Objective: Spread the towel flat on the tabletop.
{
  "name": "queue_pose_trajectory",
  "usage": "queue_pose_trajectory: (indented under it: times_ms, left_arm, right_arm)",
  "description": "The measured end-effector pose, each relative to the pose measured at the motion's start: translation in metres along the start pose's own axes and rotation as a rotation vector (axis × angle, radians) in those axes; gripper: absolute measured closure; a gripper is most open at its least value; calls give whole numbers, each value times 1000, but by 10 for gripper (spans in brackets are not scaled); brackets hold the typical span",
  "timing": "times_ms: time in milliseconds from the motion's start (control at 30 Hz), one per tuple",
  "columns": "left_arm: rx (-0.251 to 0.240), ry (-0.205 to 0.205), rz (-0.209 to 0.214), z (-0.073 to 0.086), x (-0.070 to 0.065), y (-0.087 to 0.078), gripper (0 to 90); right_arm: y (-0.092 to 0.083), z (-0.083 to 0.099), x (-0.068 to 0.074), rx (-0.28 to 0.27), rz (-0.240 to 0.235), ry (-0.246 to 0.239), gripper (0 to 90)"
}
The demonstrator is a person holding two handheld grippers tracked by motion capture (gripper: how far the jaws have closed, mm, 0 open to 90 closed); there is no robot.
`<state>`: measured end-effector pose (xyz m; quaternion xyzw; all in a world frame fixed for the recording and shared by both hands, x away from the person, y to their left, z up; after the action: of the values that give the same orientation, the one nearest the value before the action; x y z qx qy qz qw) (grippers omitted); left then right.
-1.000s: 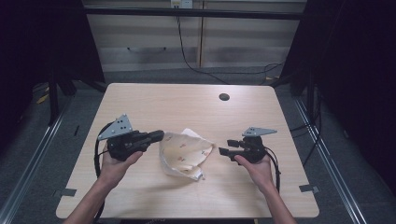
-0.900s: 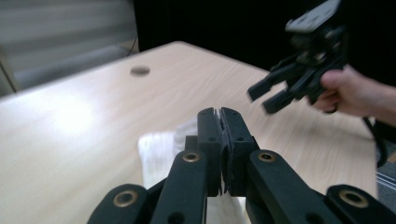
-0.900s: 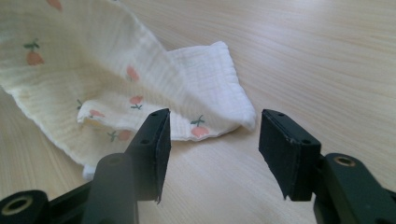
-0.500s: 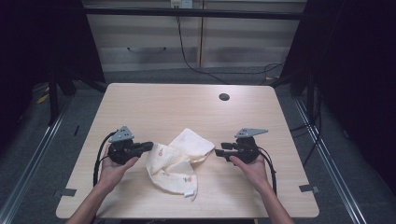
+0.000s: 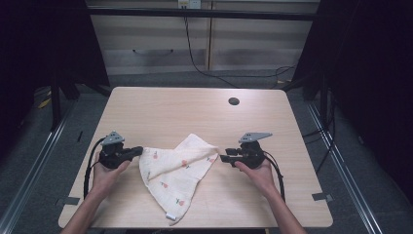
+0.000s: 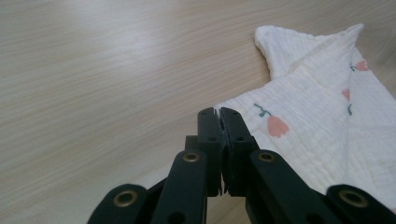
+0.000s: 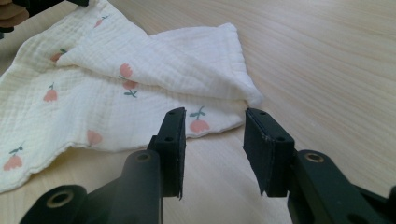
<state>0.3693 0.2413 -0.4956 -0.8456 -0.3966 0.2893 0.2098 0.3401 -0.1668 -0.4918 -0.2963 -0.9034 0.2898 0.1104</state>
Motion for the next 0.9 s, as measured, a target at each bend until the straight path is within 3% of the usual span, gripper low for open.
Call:
queue_pose_trajectory:
  times_ms: [233,400,533,733,900]
  left_arm:
    - [23,-1,-4,4,2,7,879]
    - [35,7,1,6,0,11,878]
    - [30,-9,8,6,2,11,878]
    - [25,-25,9,6,7,10,878]
    - [21,-32,17,6,7,10,878]
  right_arm:
    - [29,-7,-14,7,-2,-18,640]
    - [48,-6,-19,17,-13,-33,594]
    - [56,-5,-20,18,-25,-48,588]
    - [60,-3,-18,42,-21,-73,725]
    - [55,-1,-19,31,-34,-58,856]
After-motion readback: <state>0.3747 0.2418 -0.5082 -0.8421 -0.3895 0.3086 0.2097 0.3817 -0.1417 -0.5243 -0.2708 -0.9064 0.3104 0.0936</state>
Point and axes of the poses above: each handheld gripper's, and its own axes: y roughly forward along the jaws, z roughly out of its underside, x roughly to its left, the point moved 3 cm from there along y, roughly forward along the jaws, and after that the axes turned 13 degrees about -y, right-handed, at the moved point
